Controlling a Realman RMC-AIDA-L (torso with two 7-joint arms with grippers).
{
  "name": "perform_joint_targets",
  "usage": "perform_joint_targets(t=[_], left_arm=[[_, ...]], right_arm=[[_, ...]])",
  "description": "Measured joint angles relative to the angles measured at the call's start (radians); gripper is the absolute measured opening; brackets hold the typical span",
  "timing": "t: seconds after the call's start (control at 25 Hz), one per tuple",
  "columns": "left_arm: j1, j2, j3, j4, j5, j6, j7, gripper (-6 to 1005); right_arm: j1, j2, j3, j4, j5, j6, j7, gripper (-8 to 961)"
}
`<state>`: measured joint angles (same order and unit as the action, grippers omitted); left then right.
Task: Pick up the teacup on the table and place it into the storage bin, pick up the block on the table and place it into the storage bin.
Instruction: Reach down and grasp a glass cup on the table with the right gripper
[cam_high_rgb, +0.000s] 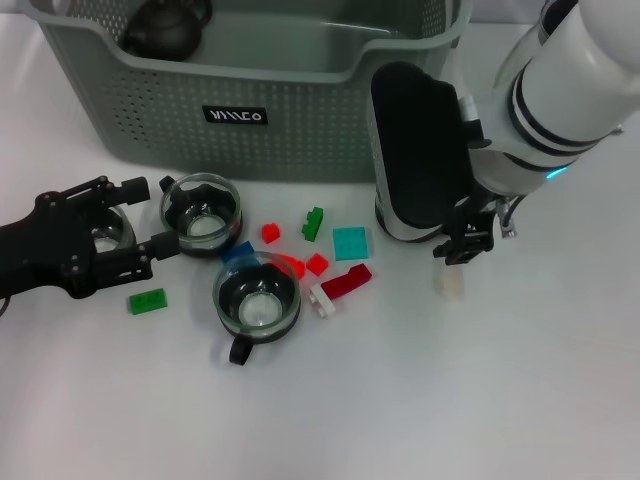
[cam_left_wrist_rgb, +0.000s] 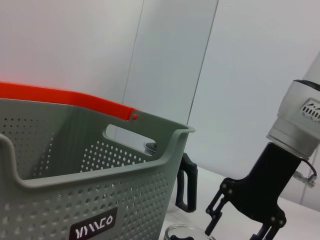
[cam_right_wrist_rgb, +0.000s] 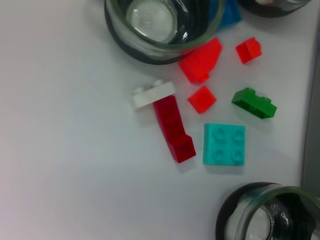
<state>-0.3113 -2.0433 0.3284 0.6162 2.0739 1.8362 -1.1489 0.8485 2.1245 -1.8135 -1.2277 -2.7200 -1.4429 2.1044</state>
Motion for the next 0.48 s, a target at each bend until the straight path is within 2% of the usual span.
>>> perform_joint_targets(t=[0.48], left_arm=[[0.0, -0.001, 0.0, 0.001, 0.0, -0.011, 0.0, 839]], right_arm=[[0.012, 0.0, -0.055, 0.09, 0.045, 0.043, 0.005, 676]])
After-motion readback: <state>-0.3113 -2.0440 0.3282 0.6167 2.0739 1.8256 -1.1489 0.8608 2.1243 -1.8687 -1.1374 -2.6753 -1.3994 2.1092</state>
